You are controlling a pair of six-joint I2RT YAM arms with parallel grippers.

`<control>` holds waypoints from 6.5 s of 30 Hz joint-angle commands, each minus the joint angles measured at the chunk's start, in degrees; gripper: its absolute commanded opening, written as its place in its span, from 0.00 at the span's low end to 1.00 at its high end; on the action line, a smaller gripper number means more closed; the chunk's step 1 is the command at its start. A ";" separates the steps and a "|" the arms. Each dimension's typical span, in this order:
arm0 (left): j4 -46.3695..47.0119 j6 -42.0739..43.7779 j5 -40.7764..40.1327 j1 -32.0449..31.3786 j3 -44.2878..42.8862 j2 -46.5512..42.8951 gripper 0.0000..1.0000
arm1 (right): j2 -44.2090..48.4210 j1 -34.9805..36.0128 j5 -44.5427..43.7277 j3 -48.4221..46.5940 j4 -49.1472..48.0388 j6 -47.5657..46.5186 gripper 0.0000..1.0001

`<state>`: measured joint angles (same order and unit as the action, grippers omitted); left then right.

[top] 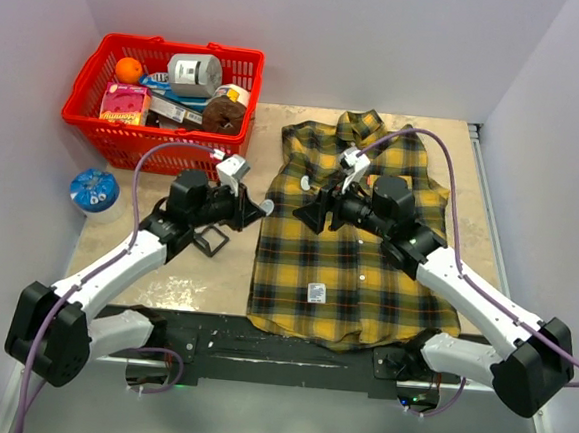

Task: Pin the brooch onto the clothing

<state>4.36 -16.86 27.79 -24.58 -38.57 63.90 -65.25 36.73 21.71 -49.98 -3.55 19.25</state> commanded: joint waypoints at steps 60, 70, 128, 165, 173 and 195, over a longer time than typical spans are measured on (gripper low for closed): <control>5.49 -7.48 -27.00 -10.93 -27.52 43.15 0.00 | -42.24 -7.64 -25.50 -14.80 -5.68 -11.60 0.18; 0.92 -6.69 -29.63 -11.98 -32.71 47.54 0.00 | -40.83 -7.82 -22.95 -13.75 -6.73 -10.72 0.00; 12.94 -9.41 -23.66 -12.34 -27.11 48.17 0.00 | -46.01 -7.99 -7.74 -12.78 -12.71 -6.85 0.00; 28.51 -14.69 -10.04 -8.12 -21.03 47.63 0.00 | -42.43 -8.60 -2.82 -12.34 -11.65 -7.73 0.12; 29.65 -16.36 -8.37 -6.71 -18.83 46.58 0.00 | -30.56 -9.92 -5.89 -6.99 -8.40 -7.12 0.57; 27.45 -15.12 8.06 -1.79 -19.79 50.36 0.00 | -26.93 -16.51 0.17 -1.35 -14.73 -7.20 0.62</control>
<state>31.55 -30.37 30.87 -27.66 -57.95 113.14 -89.54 20.21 18.17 -52.29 -14.22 12.25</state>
